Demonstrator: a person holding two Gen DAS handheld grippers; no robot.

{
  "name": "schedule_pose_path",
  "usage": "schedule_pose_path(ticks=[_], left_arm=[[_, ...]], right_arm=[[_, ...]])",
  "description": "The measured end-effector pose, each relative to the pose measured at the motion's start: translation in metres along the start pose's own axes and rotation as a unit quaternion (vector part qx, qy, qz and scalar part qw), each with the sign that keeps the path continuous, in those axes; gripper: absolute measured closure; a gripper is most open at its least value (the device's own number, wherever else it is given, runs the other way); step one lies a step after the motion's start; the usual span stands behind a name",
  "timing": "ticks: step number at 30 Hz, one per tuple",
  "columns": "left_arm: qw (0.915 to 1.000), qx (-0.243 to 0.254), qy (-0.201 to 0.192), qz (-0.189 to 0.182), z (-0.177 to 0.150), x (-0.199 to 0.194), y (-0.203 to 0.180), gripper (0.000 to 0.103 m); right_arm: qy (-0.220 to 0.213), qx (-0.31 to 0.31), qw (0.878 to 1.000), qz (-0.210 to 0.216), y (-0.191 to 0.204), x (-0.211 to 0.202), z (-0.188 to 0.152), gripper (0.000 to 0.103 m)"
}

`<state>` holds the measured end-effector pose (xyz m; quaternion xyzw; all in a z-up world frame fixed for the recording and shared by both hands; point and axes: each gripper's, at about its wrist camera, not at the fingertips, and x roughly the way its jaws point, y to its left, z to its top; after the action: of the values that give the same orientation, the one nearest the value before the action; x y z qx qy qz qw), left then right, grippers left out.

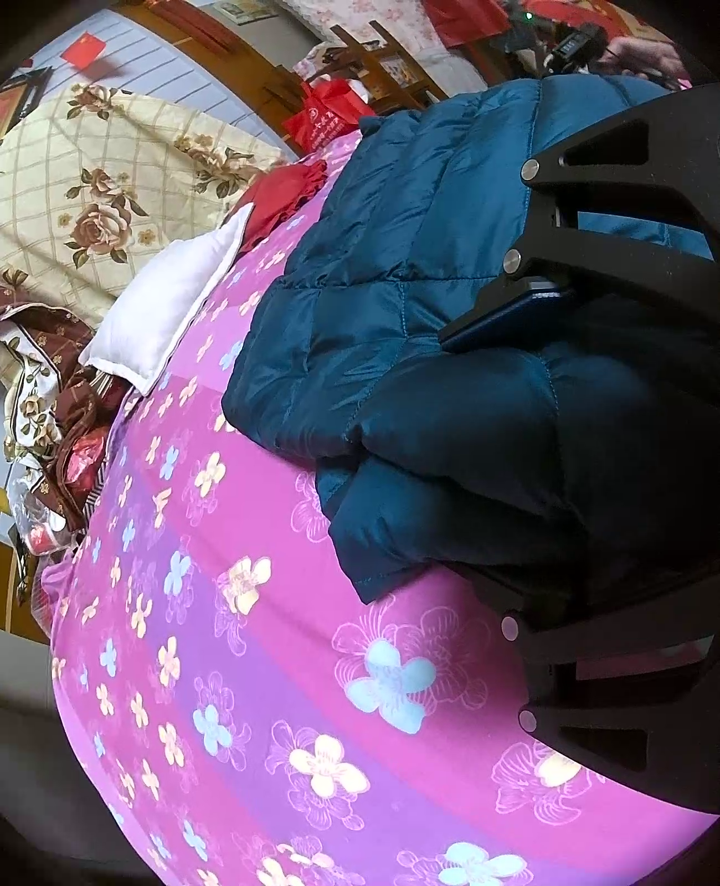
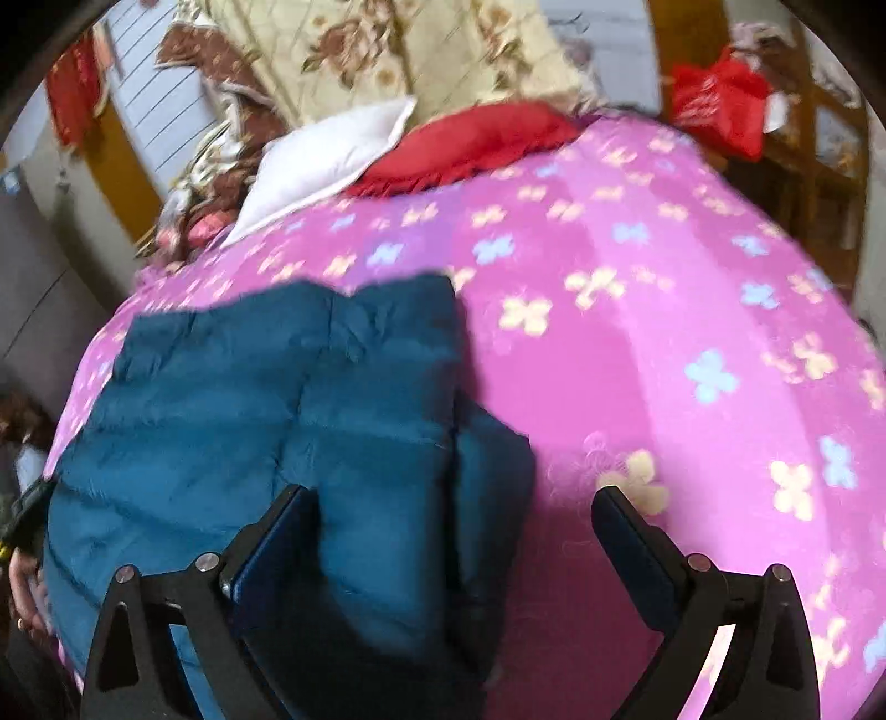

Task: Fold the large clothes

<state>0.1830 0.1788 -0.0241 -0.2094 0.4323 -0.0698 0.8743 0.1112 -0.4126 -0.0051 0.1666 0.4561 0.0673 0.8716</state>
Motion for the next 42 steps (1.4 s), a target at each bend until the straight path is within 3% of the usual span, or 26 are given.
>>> schedule_pose_path(ticks=[2, 6, 7, 8, 9, 10, 11, 13, 18, 37, 38, 39, 42], left_arm=[[1.0, 0.002, 0.001, -0.002, 0.0, 0.0, -0.001, 0.031], [1.0, 0.004, 0.002, -0.004, 0.0, 0.001, -0.002, 0.03], [1.0, 0.004, 0.002, -0.005, 0.0, 0.001, -0.002, 0.03], [1.0, 0.004, 0.002, -0.005, 0.0, 0.001, -0.002, 0.03], [1.0, 0.004, 0.002, -0.005, 0.0, 0.001, -0.002, 0.03], [1.0, 0.004, 0.003, -0.006, 0.0, 0.001, -0.002, 0.03], [1.0, 0.004, 0.002, -0.005, 0.0, 0.001, -0.002, 0.03], [1.0, 0.004, 0.003, -0.005, 0.0, 0.001, -0.002, 0.03], [1.0, 0.006, 0.003, -0.006, -0.001, 0.001, -0.002, 0.03], [0.9988, 0.017, 0.031, -0.033, -0.009, -0.007, -0.005, 0.027], [0.999, 0.023, 0.028, -0.026, -0.009, -0.006, -0.007, 0.029], [0.9991, 0.028, 0.024, -0.021, -0.01, -0.005, -0.01, 0.044], [0.9984, 0.057, -0.001, -0.002, -0.012, -0.013, -0.021, 0.073]], right_arm=[[0.021, 0.013, 0.997, 0.071, -0.01, 0.011, -0.006, 0.002], [0.002, -0.007, 0.992, 0.127, -0.021, 0.009, -0.014, 0.002], [-0.004, -0.009, 0.99, 0.143, -0.023, 0.008, -0.015, 0.006], [-0.006, -0.009, 0.985, 0.17, -0.025, 0.009, -0.016, 0.025], [-0.009, -0.003, 0.981, 0.194, -0.027, 0.009, -0.017, 0.034], [-0.017, -0.006, 0.977, 0.21, -0.029, 0.005, -0.02, 0.038], [-0.02, -0.011, 0.977, 0.213, -0.029, 0.004, -0.02, 0.044], [-0.02, -0.013, 0.977, 0.213, -0.031, 0.003, -0.022, 0.045], [-0.013, -0.019, 0.983, 0.182, -0.019, 0.013, -0.021, 0.041], [-0.011, -0.02, 0.984, 0.179, -0.02, 0.026, -0.008, 0.037], [-0.012, -0.023, 0.984, 0.174, -0.018, 0.026, -0.008, 0.039], [-0.015, -0.03, 0.985, 0.167, -0.015, 0.025, -0.007, 0.044], [-0.03, -0.068, 0.989, 0.132, 0.002, 0.014, -0.005, 0.061]])
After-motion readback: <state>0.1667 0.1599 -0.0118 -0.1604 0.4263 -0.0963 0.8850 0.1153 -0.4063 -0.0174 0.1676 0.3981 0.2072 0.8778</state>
